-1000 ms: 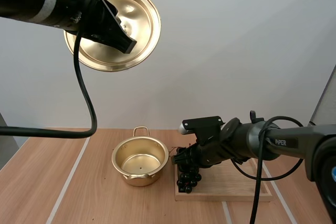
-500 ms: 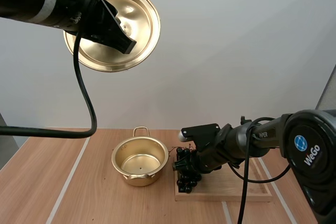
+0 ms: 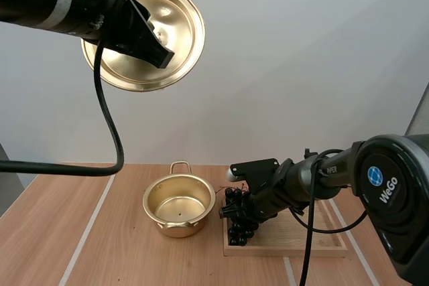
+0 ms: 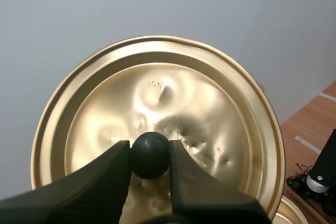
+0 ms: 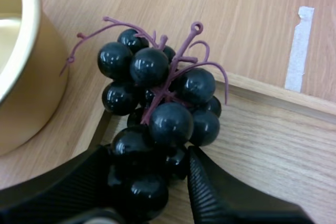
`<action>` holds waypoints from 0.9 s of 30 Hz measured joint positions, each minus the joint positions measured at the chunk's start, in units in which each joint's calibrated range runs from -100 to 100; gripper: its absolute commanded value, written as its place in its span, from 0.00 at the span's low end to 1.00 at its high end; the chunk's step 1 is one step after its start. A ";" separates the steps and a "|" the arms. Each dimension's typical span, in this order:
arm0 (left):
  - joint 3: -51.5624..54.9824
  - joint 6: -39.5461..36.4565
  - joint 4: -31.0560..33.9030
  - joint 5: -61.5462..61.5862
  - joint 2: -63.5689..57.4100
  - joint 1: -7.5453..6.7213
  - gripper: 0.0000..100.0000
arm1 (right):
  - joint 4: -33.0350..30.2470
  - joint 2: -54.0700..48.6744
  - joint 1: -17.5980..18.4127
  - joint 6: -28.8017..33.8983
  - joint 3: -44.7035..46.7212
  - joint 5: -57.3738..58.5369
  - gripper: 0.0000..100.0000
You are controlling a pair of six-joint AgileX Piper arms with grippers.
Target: Open the lid, put the grape in the pot, and close it
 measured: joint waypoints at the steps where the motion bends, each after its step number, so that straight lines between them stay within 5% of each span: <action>1: 0.00 0.00 0.00 0.00 0.00 0.00 0.00 | 0.00 0.00 0.00 0.00 0.00 0.00 0.00; 27: 0.00 0.00 0.00 1.24 0.00 0.00 0.00 | -1.20 -25.05 0.62 0.00 -0.48 3.16 0.00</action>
